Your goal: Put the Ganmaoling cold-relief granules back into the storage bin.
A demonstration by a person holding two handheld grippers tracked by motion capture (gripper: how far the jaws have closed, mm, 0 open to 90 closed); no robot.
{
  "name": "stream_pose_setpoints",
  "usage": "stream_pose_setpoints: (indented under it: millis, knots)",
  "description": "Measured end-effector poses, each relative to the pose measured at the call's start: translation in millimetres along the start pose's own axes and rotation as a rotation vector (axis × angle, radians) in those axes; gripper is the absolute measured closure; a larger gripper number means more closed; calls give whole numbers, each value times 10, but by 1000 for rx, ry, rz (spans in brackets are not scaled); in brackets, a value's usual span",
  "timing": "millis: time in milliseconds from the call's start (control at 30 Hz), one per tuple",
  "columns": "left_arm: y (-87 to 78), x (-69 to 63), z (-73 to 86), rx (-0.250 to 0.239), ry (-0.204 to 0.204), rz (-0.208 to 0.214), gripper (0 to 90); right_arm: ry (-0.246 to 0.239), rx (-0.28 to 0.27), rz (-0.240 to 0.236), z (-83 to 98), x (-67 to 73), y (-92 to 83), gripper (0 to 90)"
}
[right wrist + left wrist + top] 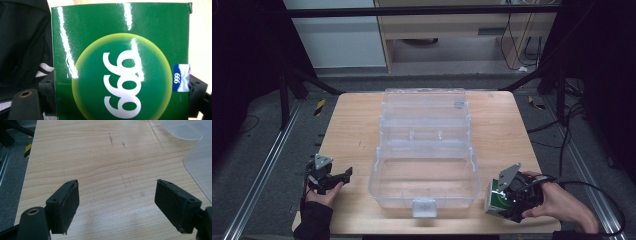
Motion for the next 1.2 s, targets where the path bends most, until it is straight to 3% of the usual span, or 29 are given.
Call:
stream_pose_setpoints:
  millis: [267,500,833,1200]
  knots:
    - [2,-2,0,1,0,-1,191,29,-22,31,31,-29,-227,159]
    - [3,-3,1,2,0,0,191,12,-44,62,-20,-50,-445,159]
    - [7,1,3,5,-1,0,191,-14,-61,97,-183,-100,-718,159]
    - [8,7,3,4,-4,0,191,-43,-102,119,-466,-171,-879,159]
Point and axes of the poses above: each handheld gripper's, and its own axes: y roughly forward along the jaws, z roughly out of its underside, x roughly to its left, the point moved 5 cm from there along y, roughly forward along the jaws, and after that the axes turned 15 degrees about x, right-handed, at the moved point
